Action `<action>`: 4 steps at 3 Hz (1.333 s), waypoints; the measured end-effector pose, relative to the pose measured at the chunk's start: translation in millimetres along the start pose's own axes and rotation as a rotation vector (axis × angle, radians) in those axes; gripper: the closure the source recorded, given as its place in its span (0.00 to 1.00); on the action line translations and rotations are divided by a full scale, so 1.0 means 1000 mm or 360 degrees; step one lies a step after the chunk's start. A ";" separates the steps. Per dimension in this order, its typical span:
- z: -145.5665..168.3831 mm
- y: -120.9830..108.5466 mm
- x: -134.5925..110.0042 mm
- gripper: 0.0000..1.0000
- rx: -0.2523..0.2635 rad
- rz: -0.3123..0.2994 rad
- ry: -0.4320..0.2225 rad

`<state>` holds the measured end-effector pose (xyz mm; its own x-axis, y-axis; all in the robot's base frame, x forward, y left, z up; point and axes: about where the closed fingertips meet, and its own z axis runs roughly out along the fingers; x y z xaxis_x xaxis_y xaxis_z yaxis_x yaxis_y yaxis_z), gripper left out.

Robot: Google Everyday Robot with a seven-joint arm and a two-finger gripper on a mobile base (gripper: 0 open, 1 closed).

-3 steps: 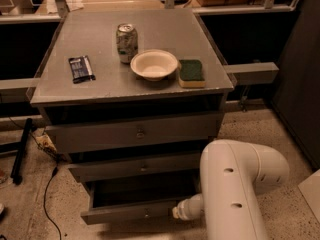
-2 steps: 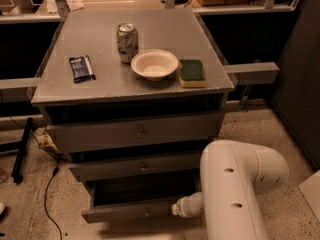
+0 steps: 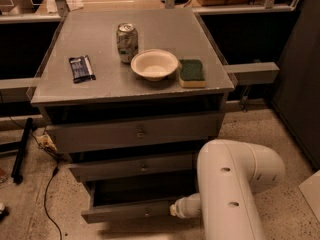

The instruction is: Close bottom drawer

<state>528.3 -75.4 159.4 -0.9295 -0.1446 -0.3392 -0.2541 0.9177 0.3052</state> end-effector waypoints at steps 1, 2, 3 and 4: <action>0.000 0.001 0.002 1.00 0.0000 0.0000 0.0000; -0.001 0.005 -0.006 1.00 -0.0002 -0.0007 -0.0031; -0.001 0.007 -0.003 1.00 -0.0003 -0.0006 -0.0033; -0.002 0.013 -0.014 1.00 -0.0008 -0.0009 -0.0072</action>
Offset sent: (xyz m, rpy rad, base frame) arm 0.1713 0.0822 0.0816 0.0846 -0.3199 -0.0327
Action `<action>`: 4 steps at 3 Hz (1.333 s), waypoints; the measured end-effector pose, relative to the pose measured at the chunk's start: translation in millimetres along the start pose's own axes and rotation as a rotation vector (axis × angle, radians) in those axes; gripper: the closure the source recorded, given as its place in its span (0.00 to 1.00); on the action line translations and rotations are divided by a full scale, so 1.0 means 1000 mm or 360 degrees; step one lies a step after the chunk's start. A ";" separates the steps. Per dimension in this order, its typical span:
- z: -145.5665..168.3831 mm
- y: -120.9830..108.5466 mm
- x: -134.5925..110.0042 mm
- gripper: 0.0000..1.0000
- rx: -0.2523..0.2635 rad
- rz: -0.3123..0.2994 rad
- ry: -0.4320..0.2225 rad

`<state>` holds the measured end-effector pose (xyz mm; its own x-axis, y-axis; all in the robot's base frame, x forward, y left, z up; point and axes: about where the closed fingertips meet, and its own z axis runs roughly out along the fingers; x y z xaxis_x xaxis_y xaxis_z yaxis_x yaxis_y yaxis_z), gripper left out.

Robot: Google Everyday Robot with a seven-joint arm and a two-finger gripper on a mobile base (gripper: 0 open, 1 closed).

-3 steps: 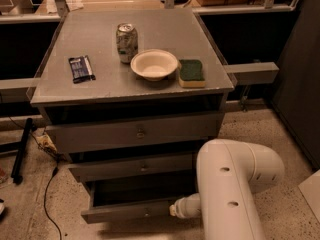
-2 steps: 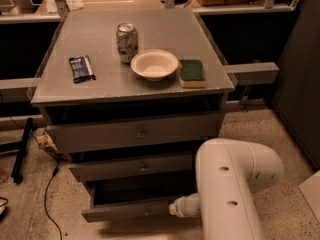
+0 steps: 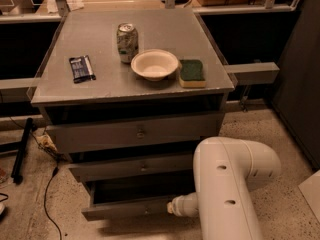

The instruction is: Close bottom drawer

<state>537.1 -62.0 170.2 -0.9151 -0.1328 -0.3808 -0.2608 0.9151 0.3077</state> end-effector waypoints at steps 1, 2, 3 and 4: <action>-0.001 0.005 -0.008 1.00 -0.0003 -0.0004 -0.0032; -0.001 0.011 -0.016 1.00 -0.0006 -0.0008 -0.0064; 0.000 0.014 -0.023 1.00 -0.0007 -0.0012 -0.0087; 0.004 0.022 -0.034 1.00 -0.0016 -0.0019 -0.0117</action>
Offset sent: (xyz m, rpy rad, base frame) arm 0.1838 0.0712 0.0764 0.0722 -0.3165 -0.0517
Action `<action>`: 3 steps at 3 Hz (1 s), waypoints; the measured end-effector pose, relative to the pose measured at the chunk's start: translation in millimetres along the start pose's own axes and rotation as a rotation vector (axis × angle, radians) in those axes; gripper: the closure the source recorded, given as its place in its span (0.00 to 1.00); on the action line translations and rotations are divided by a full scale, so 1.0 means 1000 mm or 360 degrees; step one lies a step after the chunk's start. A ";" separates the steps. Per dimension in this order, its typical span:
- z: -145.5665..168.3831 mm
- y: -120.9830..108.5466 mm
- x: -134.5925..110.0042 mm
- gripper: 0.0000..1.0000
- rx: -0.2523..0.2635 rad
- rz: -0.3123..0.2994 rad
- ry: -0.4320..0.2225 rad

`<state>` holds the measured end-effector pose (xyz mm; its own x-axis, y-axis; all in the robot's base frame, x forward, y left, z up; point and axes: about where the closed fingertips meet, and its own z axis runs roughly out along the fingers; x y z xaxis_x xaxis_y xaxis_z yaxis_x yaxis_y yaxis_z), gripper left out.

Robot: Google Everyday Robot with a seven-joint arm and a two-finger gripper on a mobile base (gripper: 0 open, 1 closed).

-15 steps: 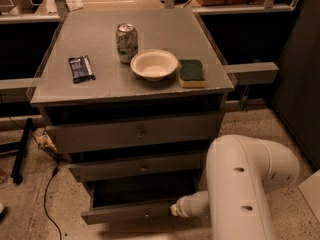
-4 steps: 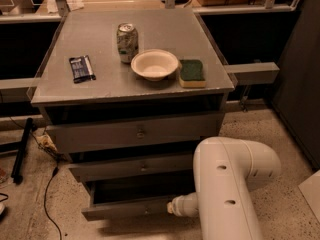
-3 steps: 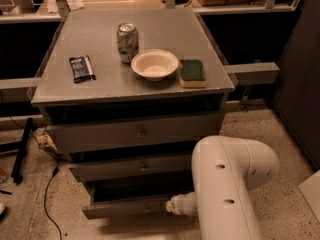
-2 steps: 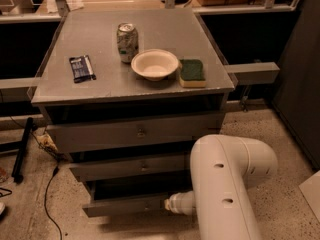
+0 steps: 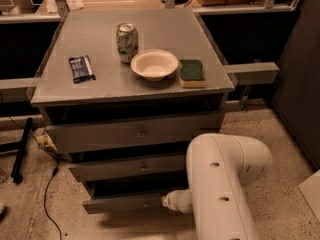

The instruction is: Close bottom drawer

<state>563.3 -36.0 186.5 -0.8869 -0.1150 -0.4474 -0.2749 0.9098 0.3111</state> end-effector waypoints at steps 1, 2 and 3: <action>0.000 0.000 0.000 1.00 0.0000 0.0000 0.0000; -0.004 -0.006 0.015 1.00 0.0006 0.0052 0.0049; -0.009 -0.026 0.041 1.00 0.0073 0.0149 0.0105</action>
Offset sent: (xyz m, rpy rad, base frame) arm -0.0344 -0.0267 -0.0125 0.0001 0.1066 -0.0554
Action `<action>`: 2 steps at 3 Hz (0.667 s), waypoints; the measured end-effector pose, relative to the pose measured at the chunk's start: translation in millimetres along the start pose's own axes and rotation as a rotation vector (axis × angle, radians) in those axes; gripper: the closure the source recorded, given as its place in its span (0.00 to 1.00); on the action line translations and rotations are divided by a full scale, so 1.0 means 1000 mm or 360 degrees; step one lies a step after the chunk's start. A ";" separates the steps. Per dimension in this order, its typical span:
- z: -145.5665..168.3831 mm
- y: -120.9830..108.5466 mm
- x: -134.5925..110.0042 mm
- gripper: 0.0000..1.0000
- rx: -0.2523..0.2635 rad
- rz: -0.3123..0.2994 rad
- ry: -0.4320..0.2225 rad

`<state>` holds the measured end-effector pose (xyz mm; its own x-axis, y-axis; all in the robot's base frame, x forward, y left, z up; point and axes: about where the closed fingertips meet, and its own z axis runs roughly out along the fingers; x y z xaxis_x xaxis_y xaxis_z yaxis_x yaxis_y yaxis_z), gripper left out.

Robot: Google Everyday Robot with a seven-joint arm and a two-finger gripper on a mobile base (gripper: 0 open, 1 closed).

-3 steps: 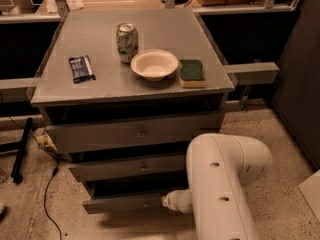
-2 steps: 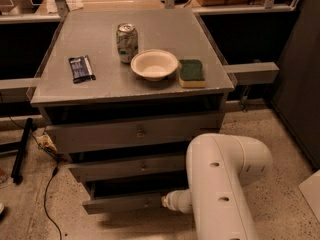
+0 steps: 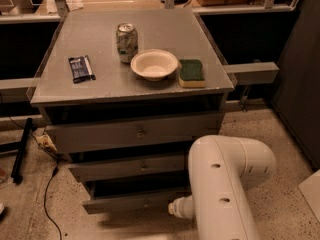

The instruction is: Close bottom drawer

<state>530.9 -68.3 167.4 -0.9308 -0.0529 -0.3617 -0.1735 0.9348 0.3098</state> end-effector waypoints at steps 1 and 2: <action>0.002 0.000 0.000 1.00 -0.0002 0.0007 0.0003; 0.018 0.007 -0.002 1.00 -0.0041 0.0046 0.0034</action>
Offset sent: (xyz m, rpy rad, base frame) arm 0.0158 0.0246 -0.0263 0.0629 0.0637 -0.0214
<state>537.7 -55.7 154.4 -0.9421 -0.0335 -0.3337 -0.1543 0.9267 0.3426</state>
